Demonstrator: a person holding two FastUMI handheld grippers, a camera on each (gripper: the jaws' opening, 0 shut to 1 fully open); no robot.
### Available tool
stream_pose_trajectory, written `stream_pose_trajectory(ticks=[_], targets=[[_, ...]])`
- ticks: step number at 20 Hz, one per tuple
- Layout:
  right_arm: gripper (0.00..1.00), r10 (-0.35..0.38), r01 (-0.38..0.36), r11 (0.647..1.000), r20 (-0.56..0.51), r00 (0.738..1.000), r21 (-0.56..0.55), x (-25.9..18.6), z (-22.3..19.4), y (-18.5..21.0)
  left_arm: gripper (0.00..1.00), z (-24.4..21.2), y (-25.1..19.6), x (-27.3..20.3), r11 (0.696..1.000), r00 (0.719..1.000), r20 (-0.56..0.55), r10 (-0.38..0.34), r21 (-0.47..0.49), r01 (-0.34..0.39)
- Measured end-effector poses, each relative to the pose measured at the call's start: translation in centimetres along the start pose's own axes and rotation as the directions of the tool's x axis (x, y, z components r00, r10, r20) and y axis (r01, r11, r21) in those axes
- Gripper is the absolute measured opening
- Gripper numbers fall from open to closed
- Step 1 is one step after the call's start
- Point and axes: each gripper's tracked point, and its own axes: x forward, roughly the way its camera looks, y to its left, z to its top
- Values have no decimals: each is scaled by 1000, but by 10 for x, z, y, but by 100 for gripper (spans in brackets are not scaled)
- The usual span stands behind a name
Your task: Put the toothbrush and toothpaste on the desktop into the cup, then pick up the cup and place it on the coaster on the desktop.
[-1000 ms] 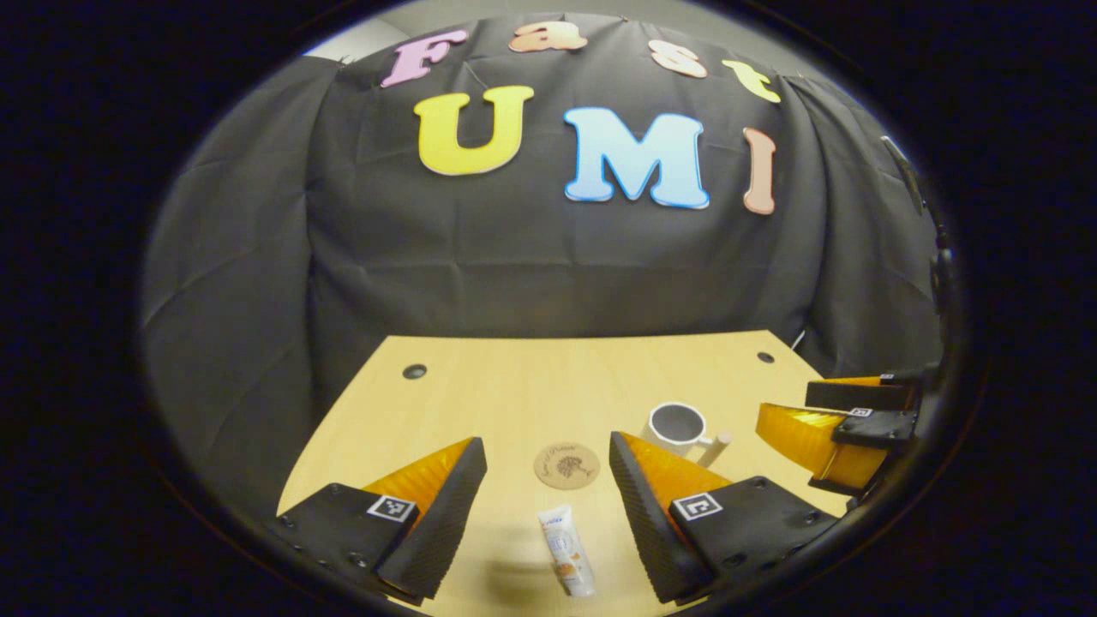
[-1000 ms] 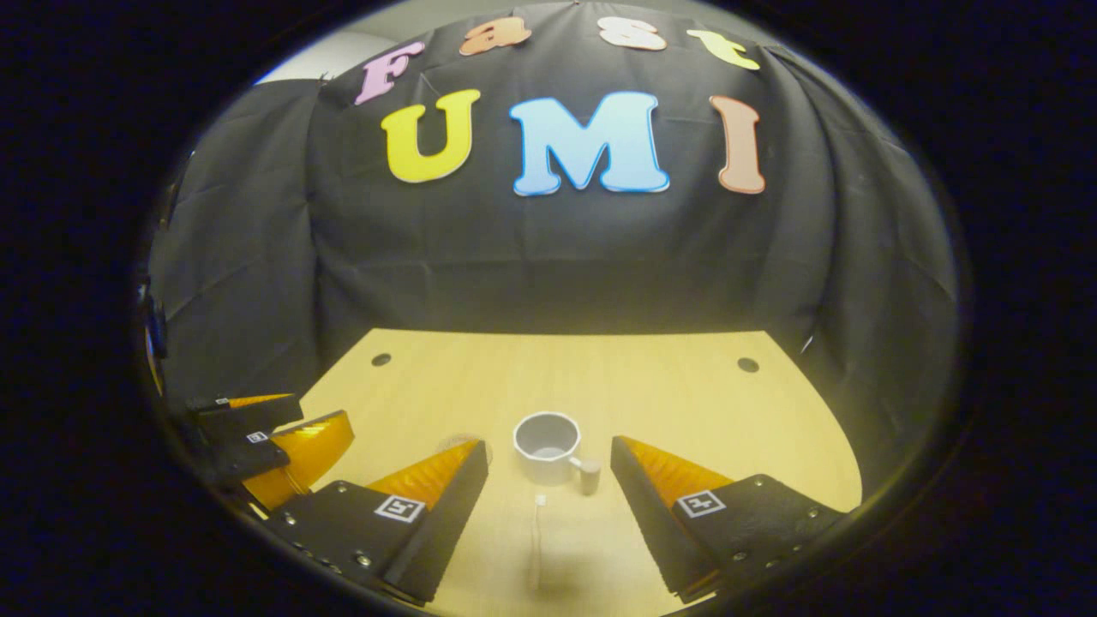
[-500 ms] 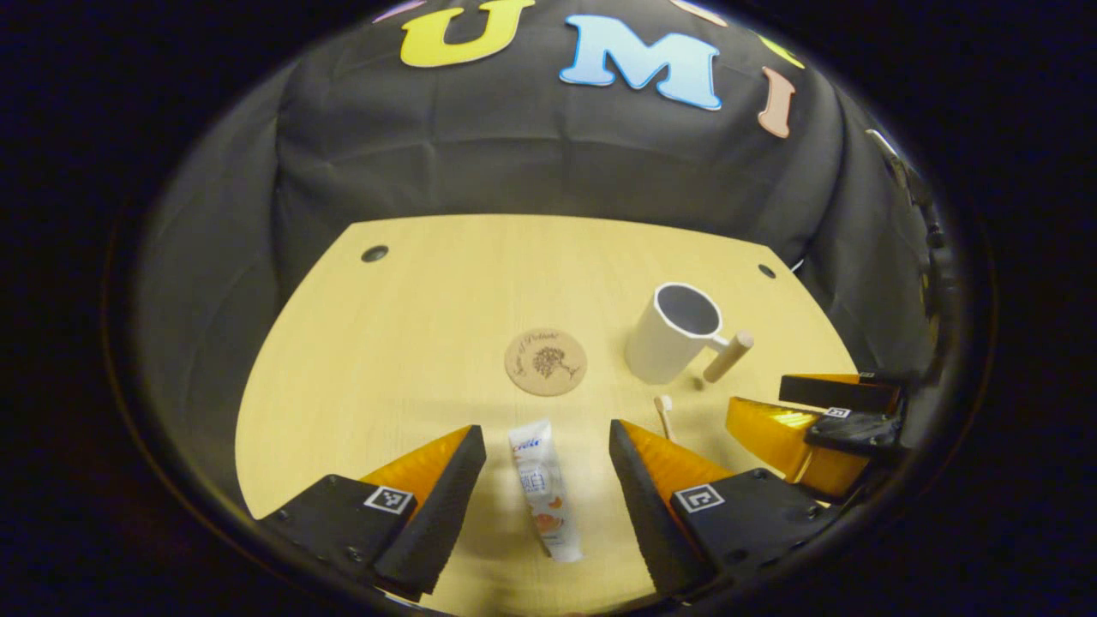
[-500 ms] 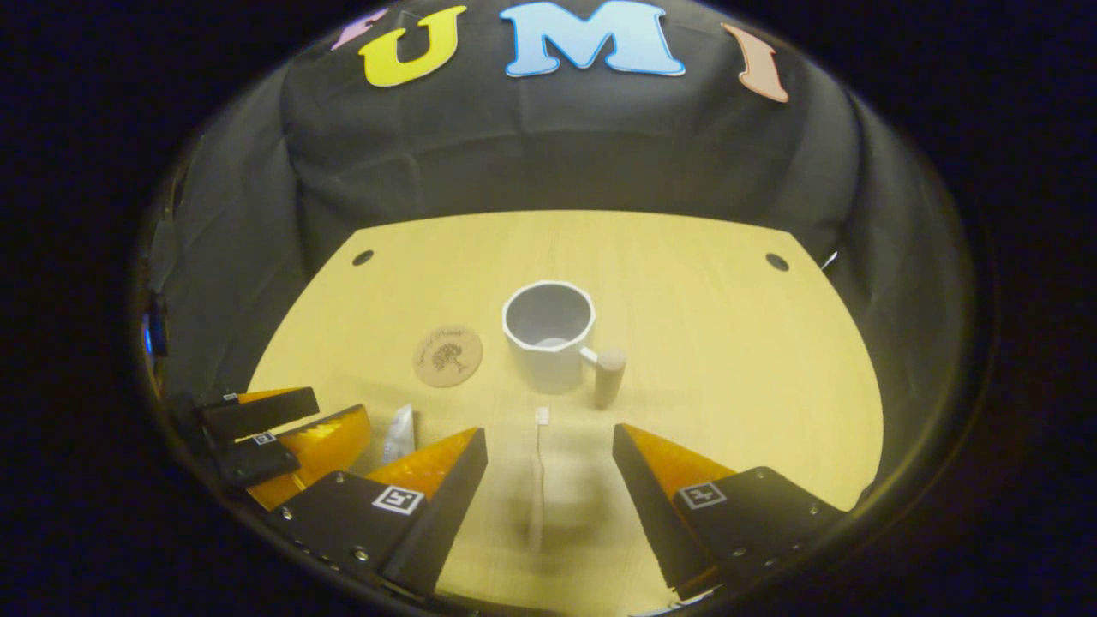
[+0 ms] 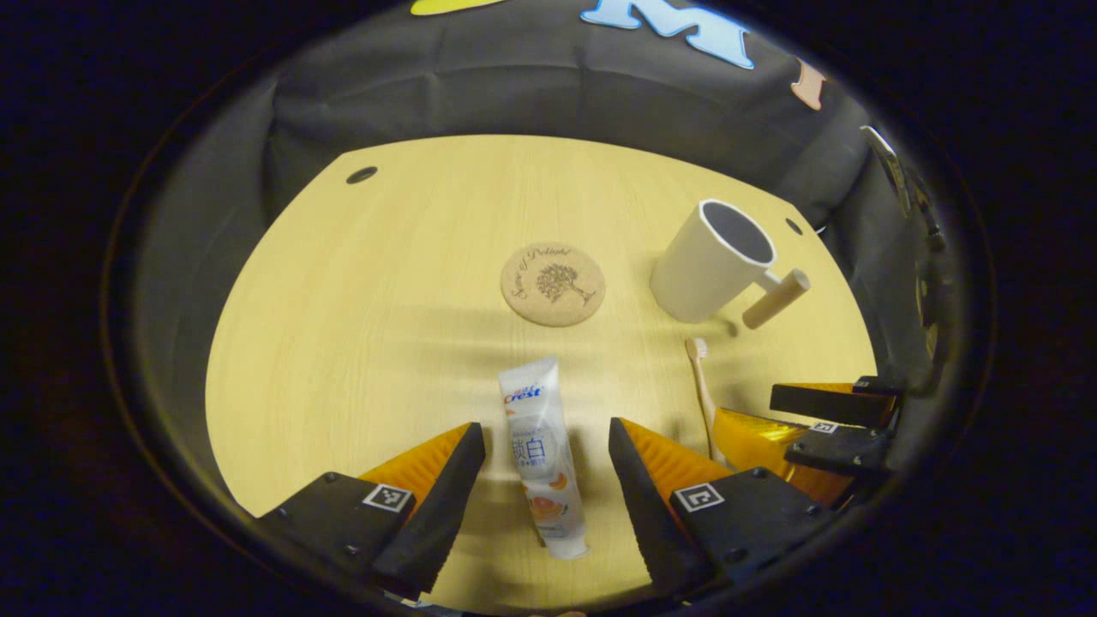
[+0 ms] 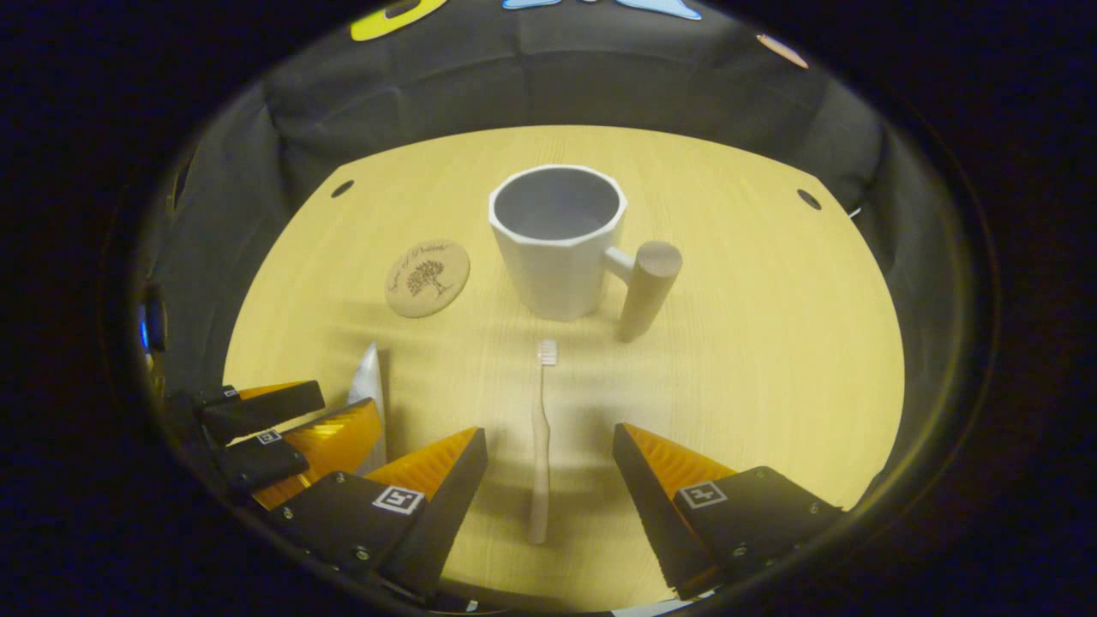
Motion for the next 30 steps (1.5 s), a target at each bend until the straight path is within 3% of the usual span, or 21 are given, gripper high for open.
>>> stream_pose_trajectory(ticks=[2, 4, 5, 7, 10, 12, 13, 14, 15, 17, 18, 19, 21, 22, 23, 25, 27, 28, 29, 30], targets=[[92, -5, 4, 1000, -20, 1000, -8, 6, -3, 1, 95, -6, 1, 7, 1000, 1000, -23, 5, -10, -5], [80, -7, 6, 1000, -35, 999, -18, 14, -4, 3, 95, -13, 3, 11, 1000, 999, -46, 9, -22, -10], [79, -12, 11, 1000, -42, 999, -26, 16, -6, 2, 95, -15, 4, 12, 1000, 998, -54, 8, -29, -10], [80, -20, 18, 999, -53, 998, -42, 21, -9, 2, 100, -20, 5, 18, 999, 997, -73, 13, -42, -16], [82, -35, 30, 998, -77, 996, -64, 28, -17, 3, 94, -22, 9, 19, 999, 997, -68, 28, -35, -31], [76, -37, 31, 996, -71, 997, -81, 29, -18, 3, 94, -23, 13, 22, 998, 996, -71, 55, -24, -57], [76, -45, 39, 996, -71, 996, -81, 28, -19, 2, 90, -25, 20, 22, 996, 992, -89, 93, 0, -93], [67, -40, 35, 997, -76, 996, -69, 27, -20, 2, 84, -26, 21, 23, 994, 991, -87, 106, 19, -105], [53, -37, 32, 997, -77, 996, -66, 29, -19, 2, 72, -24, 20, 23, 994, 991, -87, 104, 23, -103], [54, -41, 35, 997, -84, 996, -70, 30, -20, -1, 67, -24, 23, 20, 994, 990, -91, 106, 22, -105], [40, -37, 31, 998, -93, 995, -57, 27, -20, -1, 66, -24, 23, 22, 994, 990, -88, 108, 28, -105], [25, -33, 27, 998, -100, 994, -53, 27, -20, -2, 57, -23, 23, 20, 994, 990, -91, 104, 29, -101], [25, -30, 26, 999, -111, 993, -41, 27, -21, -1, 51, -24, 23, 21, 994, 990, -95, 106, 34, -103], [25, -45, 42, 999, -93, 995, -31, 23, -15, -4, 53, -23, 24, 23, 994, 990, -87, 110, 30, -107], [4, -39, 36, 999, -117, 992, -24, 25, -20, -3, 47, -23, 24, 21, 994, 990, -92, 110, 28, -108], [4, -27, 24, 999, -118, 993, -26, 26, -18, -4, 47, -21, 25, 21, 994, 991, -83, 108, 33, -105], [4, -25, 23, 1000, -114, 993, -22, 26, -18, -4, 29, -20, 25, 21, 994, 990, -80, 112, 20, -111], [4, -26, 23, 999, -116, 993, -25, 27, -18, -4, 29, -19, 29, 23, 993, 991, -62, 119, 25, -118], [4, -24, 21, 999, -108, 994, -25, 27, -18, -4, 17, -20, 30, 20, 992, 989, -76, 126, 18, -125], [4, -19, 17, 1000, -109, 994, -21, 25, -18, -4, 16, -18, 29, 20, 993, 991, -67, 119, 22, -118]])
